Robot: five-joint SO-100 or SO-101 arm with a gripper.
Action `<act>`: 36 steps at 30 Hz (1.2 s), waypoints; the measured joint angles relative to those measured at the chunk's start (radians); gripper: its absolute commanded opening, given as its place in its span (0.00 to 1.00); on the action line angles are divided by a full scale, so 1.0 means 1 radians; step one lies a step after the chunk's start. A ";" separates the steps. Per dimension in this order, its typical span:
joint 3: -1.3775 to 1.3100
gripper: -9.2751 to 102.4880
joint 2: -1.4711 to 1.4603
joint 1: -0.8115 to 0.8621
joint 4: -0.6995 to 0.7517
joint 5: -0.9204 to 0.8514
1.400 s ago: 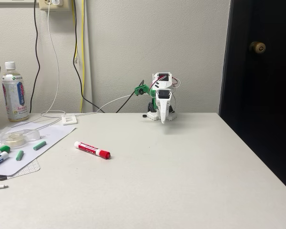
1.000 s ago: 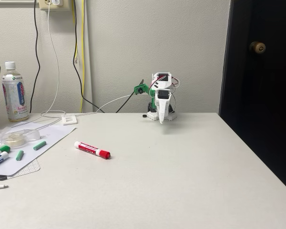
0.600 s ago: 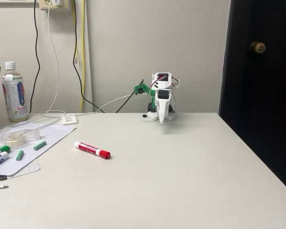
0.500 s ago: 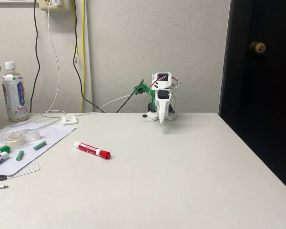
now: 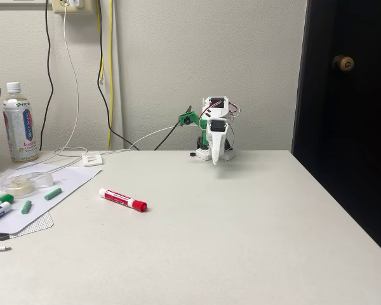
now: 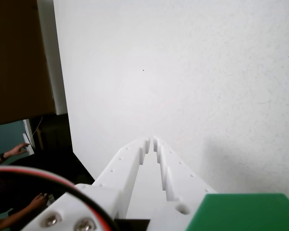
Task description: Pick up the red marker.
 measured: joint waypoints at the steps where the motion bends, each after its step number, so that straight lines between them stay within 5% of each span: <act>1: 0.000 0.08 0.000 0.000 0.000 0.000; 36: -0.029 0.08 0.000 0.020 0.029 0.037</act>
